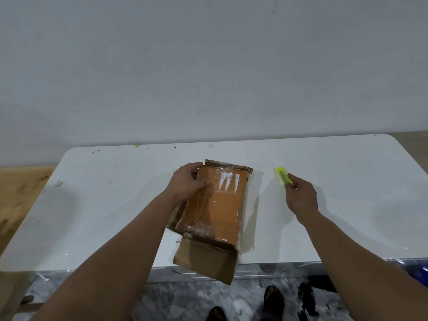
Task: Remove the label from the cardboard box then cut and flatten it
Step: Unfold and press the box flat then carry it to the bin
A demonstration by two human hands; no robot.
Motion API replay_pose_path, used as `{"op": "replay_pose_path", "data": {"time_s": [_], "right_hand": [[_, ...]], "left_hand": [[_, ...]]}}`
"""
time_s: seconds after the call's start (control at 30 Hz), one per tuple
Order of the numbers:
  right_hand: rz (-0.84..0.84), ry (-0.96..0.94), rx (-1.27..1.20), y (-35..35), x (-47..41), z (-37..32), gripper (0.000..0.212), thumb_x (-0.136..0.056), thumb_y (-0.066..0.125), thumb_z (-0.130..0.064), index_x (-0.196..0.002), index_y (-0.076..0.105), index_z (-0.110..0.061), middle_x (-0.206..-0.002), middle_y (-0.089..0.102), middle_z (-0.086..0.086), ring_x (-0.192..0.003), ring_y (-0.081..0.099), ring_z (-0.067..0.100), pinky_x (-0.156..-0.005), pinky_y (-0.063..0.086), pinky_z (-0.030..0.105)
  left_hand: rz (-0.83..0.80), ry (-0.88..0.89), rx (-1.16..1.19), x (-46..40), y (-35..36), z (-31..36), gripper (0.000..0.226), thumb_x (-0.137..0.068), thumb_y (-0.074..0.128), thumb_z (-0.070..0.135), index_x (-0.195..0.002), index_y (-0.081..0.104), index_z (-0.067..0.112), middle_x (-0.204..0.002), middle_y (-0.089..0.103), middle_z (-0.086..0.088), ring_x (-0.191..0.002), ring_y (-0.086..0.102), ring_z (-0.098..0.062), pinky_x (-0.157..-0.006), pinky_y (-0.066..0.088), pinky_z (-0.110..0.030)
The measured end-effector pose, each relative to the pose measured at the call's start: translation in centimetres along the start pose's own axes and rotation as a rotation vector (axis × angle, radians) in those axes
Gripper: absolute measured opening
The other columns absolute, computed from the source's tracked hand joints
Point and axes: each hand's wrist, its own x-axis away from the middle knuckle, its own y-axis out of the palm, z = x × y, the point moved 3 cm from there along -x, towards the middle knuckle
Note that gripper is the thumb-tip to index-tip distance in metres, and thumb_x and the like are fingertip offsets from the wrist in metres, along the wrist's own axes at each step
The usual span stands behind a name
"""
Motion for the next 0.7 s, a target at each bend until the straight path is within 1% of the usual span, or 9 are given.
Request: {"op": "replay_pose_path", "data": {"time_s": [0.1,0.17,0.2,0.27,0.33,0.43,0.5,0.57,0.7], "right_hand": [[0.034,-0.042,0.094,0.1,-0.1,0.4,0.038,-0.096,0.051,-0.011,-0.134,0.059,-0.01,-0.103,0.069,0.014,-0.081,0.059,0.028,-0.075,0.042,0.028],[0.053,-0.063,0.155,0.2,-0.3,0.5,0.036,-0.094,0.052,-0.009,-0.129,0.061,-0.006,-0.087,0.065,0.015,-0.074,0.057,0.029,-0.072,0.044,0.03],[0.051,-0.075,0.196,0.3,-0.4,0.6,0.033,-0.094,0.053,-0.01,-0.124,0.064,-0.003,-0.084,0.064,0.017,-0.076,0.057,0.033,-0.071,0.045,0.032],[0.041,-0.08,0.309,0.5,-0.1,0.3,0.031,-0.093,0.054,-0.016,-0.12,0.064,-0.004,-0.095,0.062,0.021,-0.092,0.057,0.039,-0.076,0.047,0.04],[0.06,-0.047,0.41,0.5,0.7,-0.3,0.036,-0.092,0.054,-0.025,-0.126,0.058,-0.014,-0.117,0.056,0.017,-0.11,0.051,0.038,-0.087,0.043,0.045],[0.061,-0.121,0.363,1.0,2.7,-1.9,0.041,-0.091,0.055,-0.031,-0.132,0.054,-0.022,-0.129,0.051,0.007,-0.119,0.05,0.033,-0.095,0.04,0.046],[-0.044,-0.176,0.19,1.8,4.3,-3.2,0.044,-0.091,0.058,-0.038,-0.132,0.053,-0.022,-0.127,0.055,0.005,-0.108,0.058,0.027,-0.09,0.047,0.04],[-0.221,-0.169,0.104,2.8,6.4,-4.6,0.054,-0.088,0.061,-0.048,-0.136,0.047,-0.026,-0.128,0.054,0.002,-0.099,0.059,0.019,-0.084,0.047,0.034],[-0.476,-0.152,0.167,5.1,9.9,-6.3,0.092,-0.069,0.069,-0.067,-0.145,0.03,-0.034,-0.147,0.039,-0.001,-0.125,0.051,0.026,-0.099,0.048,0.043]], "left_hand": [[-0.002,0.003,-0.01,-0.1,-0.1,-0.2,0.067,-0.08,0.079,0.026,-0.141,0.052,0.028,-0.116,0.066,0.004,-0.103,0.063,-0.015,-0.089,0.049,-0.028],[-0.007,0.025,-0.022,-0.1,-0.2,-0.2,0.065,-0.08,0.079,0.026,-0.138,0.054,0.037,-0.11,0.068,0.004,-0.1,0.065,-0.014,-0.088,0.052,-0.028],[-0.006,0.032,-0.027,-0.2,-0.2,-0.3,0.063,-0.08,0.079,0.026,-0.136,0.056,0.038,-0.108,0.069,0.004,-0.098,0.065,-0.013,-0.088,0.054,-0.029],[-0.001,0.034,-0.027,-0.1,-0.3,-0.4,0.059,-0.08,0.079,0.027,-0.134,0.059,0.037,-0.109,0.069,0.004,-0.098,0.066,-0.012,-0.091,0.055,-0.031],[0.002,0.032,-0.036,0.0,-0.4,-0.5,0.056,-0.081,0.079,0.027,-0.134,0.061,0.035,-0.114,0.069,0.005,-0.101,0.065,-0.012,-0.09,0.052,-0.027],[0.021,0.027,-0.053,0.2,-0.7,-0.6,0.055,-0.083,0.078,0.027,-0.135,0.06,0.032,-0.117,0.068,0.006,-0.104,0.063,-0.013,-0.086,0.046,-0.021],[0.039,0.02,-0.064,0.4,-0.9,-0.7,0.053,-0.084,0.076,0.027,-0.134,0.06,0.029,-0.114,0.068,0.007,-0.103,0.063,-0.014,-0.084,0.045,-0.02],[0.071,0.007,-0.071,0.6,-1.1,-1.0,0.05,-0.085,0.075,0.028,-0.133,0.061,0.028,-0.112,0.069,0.005,-0.1,0.064,-0.015,-0.079,0.044,-0.017],[0.169,-0.04,-0.06,1.1,-1.9,-1.3,0.042,-0.084,0.073,0.029,-0.125,0.067,0.029,-0.101,0.071,0.009,-0.088,0.064,-0.006,-0.07,0.047,-0.014]]}}
